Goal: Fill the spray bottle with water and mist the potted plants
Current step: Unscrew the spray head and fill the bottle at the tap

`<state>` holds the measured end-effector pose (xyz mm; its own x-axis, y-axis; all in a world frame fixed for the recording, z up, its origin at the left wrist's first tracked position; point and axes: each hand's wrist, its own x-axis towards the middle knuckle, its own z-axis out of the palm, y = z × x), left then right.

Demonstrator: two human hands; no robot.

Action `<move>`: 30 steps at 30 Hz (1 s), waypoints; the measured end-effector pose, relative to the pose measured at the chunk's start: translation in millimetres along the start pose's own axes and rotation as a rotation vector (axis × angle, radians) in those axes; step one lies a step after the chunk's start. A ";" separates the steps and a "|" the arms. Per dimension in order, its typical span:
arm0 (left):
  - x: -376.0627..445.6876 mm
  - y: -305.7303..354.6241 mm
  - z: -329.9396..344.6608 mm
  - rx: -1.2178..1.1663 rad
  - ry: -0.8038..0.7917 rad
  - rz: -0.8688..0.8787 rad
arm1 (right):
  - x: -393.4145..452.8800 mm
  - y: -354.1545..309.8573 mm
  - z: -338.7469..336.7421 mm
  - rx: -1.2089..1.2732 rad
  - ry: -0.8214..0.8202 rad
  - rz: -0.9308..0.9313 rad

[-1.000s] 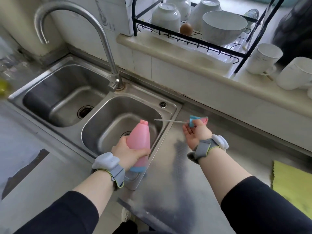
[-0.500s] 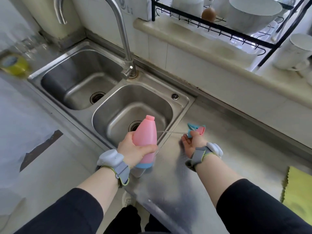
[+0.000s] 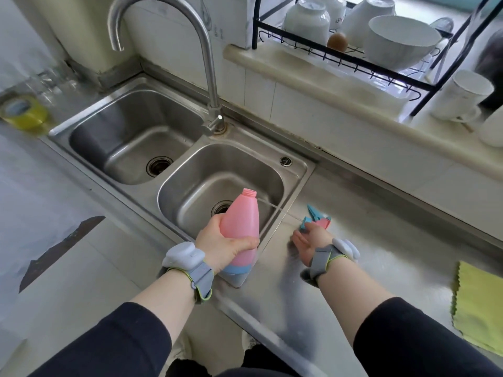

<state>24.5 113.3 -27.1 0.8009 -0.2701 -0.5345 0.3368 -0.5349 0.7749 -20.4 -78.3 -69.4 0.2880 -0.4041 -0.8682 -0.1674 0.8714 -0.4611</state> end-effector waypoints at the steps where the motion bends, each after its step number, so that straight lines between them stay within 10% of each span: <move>1: 0.5 -0.4 -1.2 -0.001 -0.004 0.004 | -1.6 0.7 -1.1 -0.021 -0.002 0.016; 30: 70.0 -9.3 -243.3 -0.007 -0.016 0.215 | -84.5 114.7 224.6 -0.056 -0.201 -0.290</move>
<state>197.9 294.2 10.3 0.8467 -0.3902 -0.3618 0.1625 -0.4580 0.8740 147.8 118.4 -7.7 0.5101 -0.5648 -0.6487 -0.1011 0.7096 -0.6973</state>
